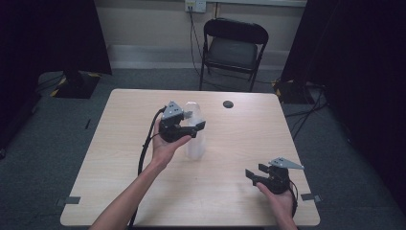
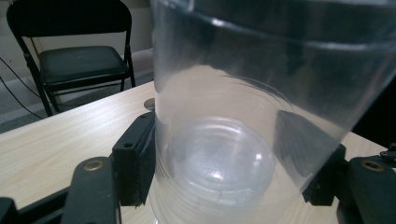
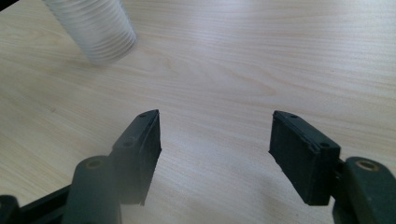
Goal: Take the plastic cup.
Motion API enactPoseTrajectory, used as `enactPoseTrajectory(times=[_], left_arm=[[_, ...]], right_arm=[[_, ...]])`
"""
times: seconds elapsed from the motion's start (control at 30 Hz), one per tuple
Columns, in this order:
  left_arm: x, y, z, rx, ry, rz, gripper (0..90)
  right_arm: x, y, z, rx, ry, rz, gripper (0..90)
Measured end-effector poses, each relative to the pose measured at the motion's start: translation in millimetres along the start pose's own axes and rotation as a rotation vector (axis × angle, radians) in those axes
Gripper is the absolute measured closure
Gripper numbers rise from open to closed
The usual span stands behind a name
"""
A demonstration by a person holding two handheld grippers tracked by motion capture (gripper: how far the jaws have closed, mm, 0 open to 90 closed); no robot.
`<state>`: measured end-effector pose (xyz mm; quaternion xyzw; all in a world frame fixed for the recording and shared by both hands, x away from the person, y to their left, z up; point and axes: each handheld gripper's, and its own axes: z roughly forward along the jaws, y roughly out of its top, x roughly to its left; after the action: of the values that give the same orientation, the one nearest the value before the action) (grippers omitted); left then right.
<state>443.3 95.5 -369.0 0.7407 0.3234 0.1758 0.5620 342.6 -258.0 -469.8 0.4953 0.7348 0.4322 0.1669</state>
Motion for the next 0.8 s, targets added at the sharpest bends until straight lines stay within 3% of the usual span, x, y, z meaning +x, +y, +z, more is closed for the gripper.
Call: enactPoseTrajectory(times=[0.5, 0.8], left_arm=[[-4.5, 13.2, -18.9, -0.058, -0.003, 0.018, 33.3], [-6.4, 18.1, -29.7, -0.063, -0.012, 0.016, 33.4]], right_arm=[[1.3, 0.6, 0.4, -0.009, 0.002, -0.004, 33.6], [1.7, 1.0, -0.4, -0.009, 0.001, -0.004, 33.5]])
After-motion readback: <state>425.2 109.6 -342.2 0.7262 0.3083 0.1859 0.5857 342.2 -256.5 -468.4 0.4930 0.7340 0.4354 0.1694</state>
